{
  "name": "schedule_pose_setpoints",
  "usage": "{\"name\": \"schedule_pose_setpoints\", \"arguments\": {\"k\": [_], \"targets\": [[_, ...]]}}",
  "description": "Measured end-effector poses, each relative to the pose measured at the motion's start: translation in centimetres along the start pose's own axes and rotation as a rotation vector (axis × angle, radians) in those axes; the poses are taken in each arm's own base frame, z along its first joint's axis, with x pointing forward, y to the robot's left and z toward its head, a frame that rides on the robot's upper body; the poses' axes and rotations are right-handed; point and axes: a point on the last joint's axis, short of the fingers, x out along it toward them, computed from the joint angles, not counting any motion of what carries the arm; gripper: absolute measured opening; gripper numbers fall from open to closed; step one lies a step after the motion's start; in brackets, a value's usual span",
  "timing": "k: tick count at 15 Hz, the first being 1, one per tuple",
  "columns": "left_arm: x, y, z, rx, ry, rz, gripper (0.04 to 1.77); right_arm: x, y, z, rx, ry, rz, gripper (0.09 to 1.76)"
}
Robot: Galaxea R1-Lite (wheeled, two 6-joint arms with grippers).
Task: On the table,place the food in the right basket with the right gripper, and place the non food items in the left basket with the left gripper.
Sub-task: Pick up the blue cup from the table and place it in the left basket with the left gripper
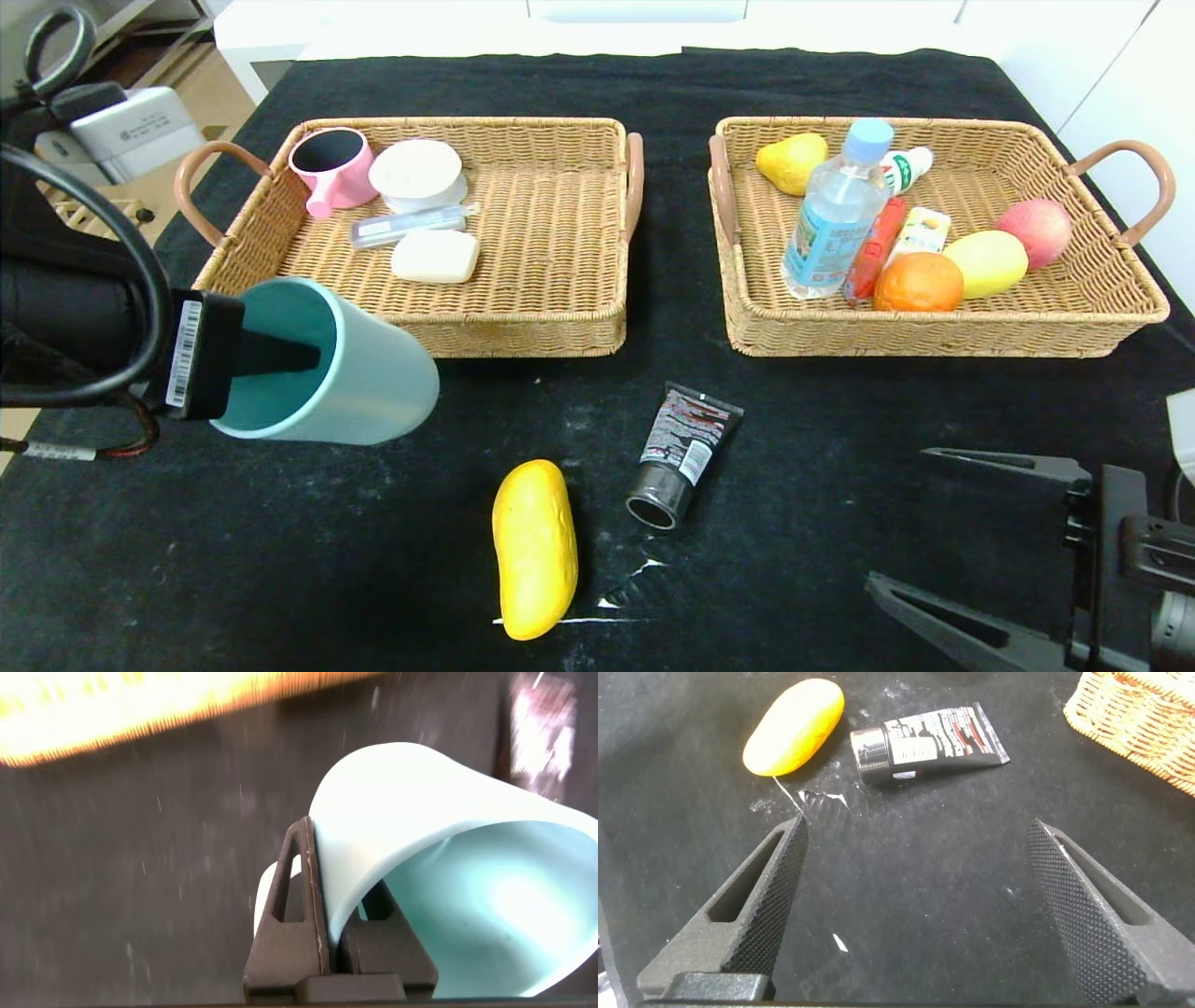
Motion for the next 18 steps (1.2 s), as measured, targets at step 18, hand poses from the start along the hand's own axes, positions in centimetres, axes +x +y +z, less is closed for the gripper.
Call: {"name": "schedule_pose_setpoints", "arguments": {"k": [18], "targets": [[11.6, 0.9, 7.5, -0.027, -0.286, 0.066, 0.18, -0.5, -0.4, 0.5, -0.005, -0.024, -0.033, 1.71]]}}
